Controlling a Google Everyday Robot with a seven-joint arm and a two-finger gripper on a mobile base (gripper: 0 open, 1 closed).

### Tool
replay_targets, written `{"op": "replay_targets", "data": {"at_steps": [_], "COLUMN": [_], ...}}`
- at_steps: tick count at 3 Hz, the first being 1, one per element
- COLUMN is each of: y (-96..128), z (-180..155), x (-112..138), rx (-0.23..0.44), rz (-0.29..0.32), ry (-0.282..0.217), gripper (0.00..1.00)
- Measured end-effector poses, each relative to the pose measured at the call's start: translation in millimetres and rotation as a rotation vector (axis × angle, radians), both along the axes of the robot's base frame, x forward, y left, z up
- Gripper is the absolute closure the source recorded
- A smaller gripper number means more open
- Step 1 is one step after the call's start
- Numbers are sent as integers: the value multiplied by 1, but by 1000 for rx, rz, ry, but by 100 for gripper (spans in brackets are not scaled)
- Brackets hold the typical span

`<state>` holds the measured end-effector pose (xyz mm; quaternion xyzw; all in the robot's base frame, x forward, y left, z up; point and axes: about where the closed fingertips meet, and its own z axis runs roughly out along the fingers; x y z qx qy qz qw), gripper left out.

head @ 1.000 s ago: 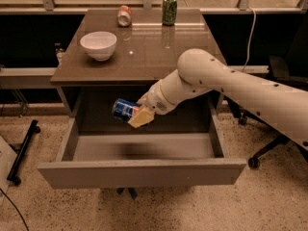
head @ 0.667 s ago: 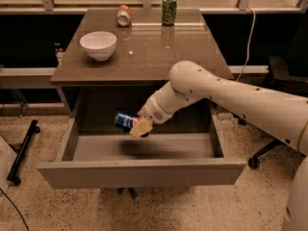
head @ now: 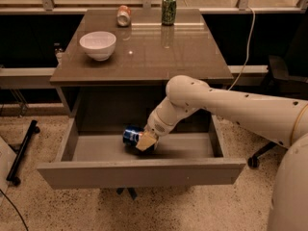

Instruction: Place pepsi can into top drawer

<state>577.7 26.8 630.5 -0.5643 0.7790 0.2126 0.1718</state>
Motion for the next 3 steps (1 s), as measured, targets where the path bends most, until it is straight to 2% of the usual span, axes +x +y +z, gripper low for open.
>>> {"op": "replay_targets", "data": {"at_steps": [2,3], "y": [2,3], "z": [-2,-3], "x": [-2,-2], "rx": [1,1], "rz": [2,4], "ry": [8,9], "gripper": [4,0]}}
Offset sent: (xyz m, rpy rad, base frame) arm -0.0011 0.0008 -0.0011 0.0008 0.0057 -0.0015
